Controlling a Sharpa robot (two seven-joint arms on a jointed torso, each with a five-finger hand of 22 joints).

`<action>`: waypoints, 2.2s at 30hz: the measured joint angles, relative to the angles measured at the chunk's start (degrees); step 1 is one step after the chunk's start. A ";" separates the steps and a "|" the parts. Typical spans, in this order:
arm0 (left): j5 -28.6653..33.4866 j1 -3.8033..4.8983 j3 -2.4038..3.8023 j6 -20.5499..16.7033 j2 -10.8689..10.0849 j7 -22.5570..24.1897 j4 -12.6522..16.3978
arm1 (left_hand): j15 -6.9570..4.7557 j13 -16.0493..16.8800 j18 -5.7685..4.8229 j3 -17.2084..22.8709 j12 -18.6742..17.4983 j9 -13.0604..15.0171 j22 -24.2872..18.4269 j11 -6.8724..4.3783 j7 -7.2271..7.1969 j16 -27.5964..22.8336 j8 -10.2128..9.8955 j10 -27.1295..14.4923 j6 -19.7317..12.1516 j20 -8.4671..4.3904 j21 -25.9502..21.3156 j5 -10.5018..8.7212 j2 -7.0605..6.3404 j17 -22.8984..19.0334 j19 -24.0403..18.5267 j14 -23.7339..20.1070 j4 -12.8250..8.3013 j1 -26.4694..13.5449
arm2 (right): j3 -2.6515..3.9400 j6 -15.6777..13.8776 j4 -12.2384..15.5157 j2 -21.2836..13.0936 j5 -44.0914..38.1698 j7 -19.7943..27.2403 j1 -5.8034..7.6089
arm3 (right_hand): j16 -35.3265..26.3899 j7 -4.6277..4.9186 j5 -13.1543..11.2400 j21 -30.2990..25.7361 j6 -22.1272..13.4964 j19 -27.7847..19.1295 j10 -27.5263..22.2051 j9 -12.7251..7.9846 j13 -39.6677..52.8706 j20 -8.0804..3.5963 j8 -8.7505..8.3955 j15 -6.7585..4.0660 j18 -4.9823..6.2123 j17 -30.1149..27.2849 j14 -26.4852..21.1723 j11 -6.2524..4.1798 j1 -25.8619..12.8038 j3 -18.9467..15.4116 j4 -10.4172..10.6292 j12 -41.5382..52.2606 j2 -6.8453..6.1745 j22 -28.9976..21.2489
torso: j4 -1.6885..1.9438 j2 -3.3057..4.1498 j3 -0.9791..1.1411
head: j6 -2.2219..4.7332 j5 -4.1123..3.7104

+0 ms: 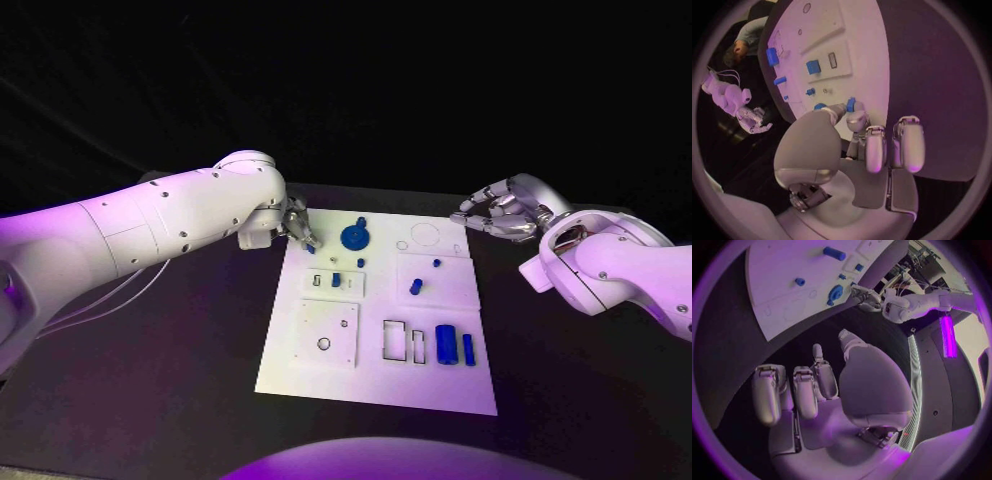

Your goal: Assemble the parts on the task board

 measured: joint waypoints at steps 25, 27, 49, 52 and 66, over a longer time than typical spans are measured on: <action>7.04 -0.09 0.37 -3.71 -7.03 0.18 10.08 | 0.00 1.52 0.00 10.74 2.43 0.22 0.00 -0.21 -0.12 0.00 7.00 1.06 -1.34 0.00 -0.21 -4.95 -1.62 0.00 0.00 0.00 -1.13 -2.35 | 0.00 0.31 -0.18 -0.10 0.01 -0.11 0.00 | 0.00 0.00 0.31 0.00 0.00 0.00 0.00 0.09 0.04 0.00 0.00 0.00 0.00 0.04 0.00 0.00 0.00 -0.16 0.16 0.00 0.00 0.04 | 0.08 -0.11 0.09 | -0.11 0.28; 7.29 -0.18 0.39 -3.98 -7.60 0.15 11.13 | 0.00 1.64 0.00 10.74 2.43 0.22 0.00 -0.21 -0.12 0.00 7.22 1.06 -1.34 0.00 -0.21 -4.68 -1.79 0.00 0.00 0.00 -1.14 -2.52 | 0.00 0.34 -0.19 -0.12 0.01 -0.11 0.00 | 0.00 0.00 0.31 0.00 0.00 0.00 0.00 0.09 0.04 0.00 0.00 0.00 0.00 0.04 0.00 0.00 0.00 -0.16 0.16 0.00 0.00 0.04 | 0.08 -0.11 0.09 | -0.10 0.37; 1.44 -3.47 0.31 -6.94 -10.12 0.39 18.23 | 0.00 2.47 0.00 11.29 3.59 0.22 -0.01 -0.40 -0.11 0.00 8.26 1.68 -1.31 0.00 -0.43 -3.20 -2.39 0.00 0.00 0.00 -1.37 -3.58 | -0.01 0.64 -0.31 -0.12 0.01 -0.13 -0.20 | 0.00 0.19 0.30 -0.27 -0.19 0.00 0.00 0.15 0.02 0.00 0.00 0.00 0.00 0.03 0.00 0.00 0.00 -0.32 -0.01 0.00 0.00 0.02 | -0.02 0.01 -0.04 | -0.12 0.94; 0.63 -3.65 0.31 -7.15 -10.16 0.40 18.54 | 0.00 2.58 0.00 11.29 3.81 0.24 -0.01 -0.40 -0.11 0.00 8.65 1.68 -1.30 0.00 -0.43 -2.23 -2.76 0.00 0.00 0.00 -1.37 -3.95 | -0.01 0.67 -0.31 -0.14 0.01 -0.13 -0.22 | 0.00 0.19 0.30 -0.27 -0.19 0.00 0.00 0.15 0.02 0.00 0.00 0.00 0.00 0.02 0.00 0.00 0.00 -0.32 -0.01 0.00 0.00 0.02 | -0.02 0.04 -0.02 | -0.17 0.96; -1.74 -3.88 0.28 -7.23 -10.19 0.25 19.53 | 0.00 2.83 0.00 11.30 4.03 4.07 -0.01 -0.41 0.09 0.00 9.32 2.09 -1.08 0.00 -0.43 -1.57 -2.69 0.00 0.00 0.00 -1.39 -4.78 | -0.01 0.82 -0.30 -0.21 0.01 -0.14 -0.23 | 0.00 0.19 0.30 -0.27 -0.19 0.00 0.00 0.17 0.01 0.00 0.00 0.00 0.00 0.02 0.00 0.00 0.00 -0.48 0.15 0.00 0.00 0.01 | -0.07 0.04 0.02 | -0.42 1.04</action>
